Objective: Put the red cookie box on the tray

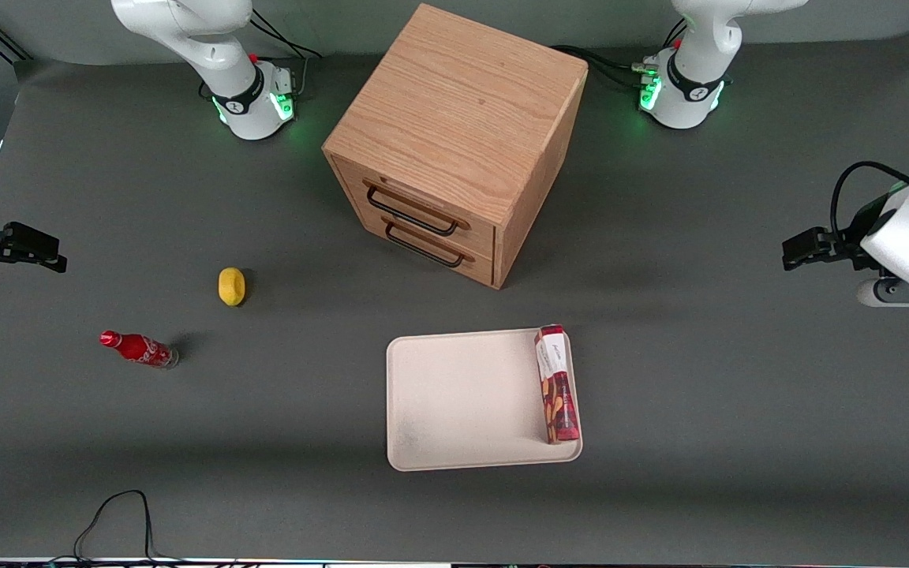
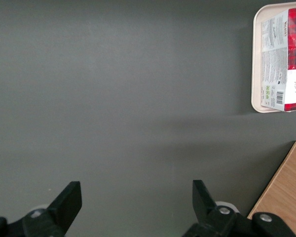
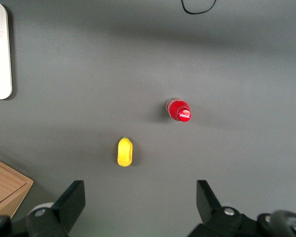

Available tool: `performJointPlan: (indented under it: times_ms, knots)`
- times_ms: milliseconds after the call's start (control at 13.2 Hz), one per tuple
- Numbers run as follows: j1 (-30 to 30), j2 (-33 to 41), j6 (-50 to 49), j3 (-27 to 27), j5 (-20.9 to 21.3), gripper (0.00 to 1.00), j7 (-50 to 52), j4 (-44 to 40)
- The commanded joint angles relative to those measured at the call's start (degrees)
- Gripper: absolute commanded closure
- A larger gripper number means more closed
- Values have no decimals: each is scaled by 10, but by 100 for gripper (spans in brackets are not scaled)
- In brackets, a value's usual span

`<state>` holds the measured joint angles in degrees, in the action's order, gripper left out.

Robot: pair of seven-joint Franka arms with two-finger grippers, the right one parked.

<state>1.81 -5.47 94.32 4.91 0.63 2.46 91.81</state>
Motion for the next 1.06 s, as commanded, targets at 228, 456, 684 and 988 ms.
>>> performJointPlan:
  times_ms: [228,456,684,988]
  knots:
    - [-44,40,8,-48,-4,0,-7,19]
    - [-44,40,8,-48,-12,0,5,11]
    - [-42,33,7,-48,-12,0,2,-2]
    - [-40,33,-22,-48,-11,0,-8,-2]
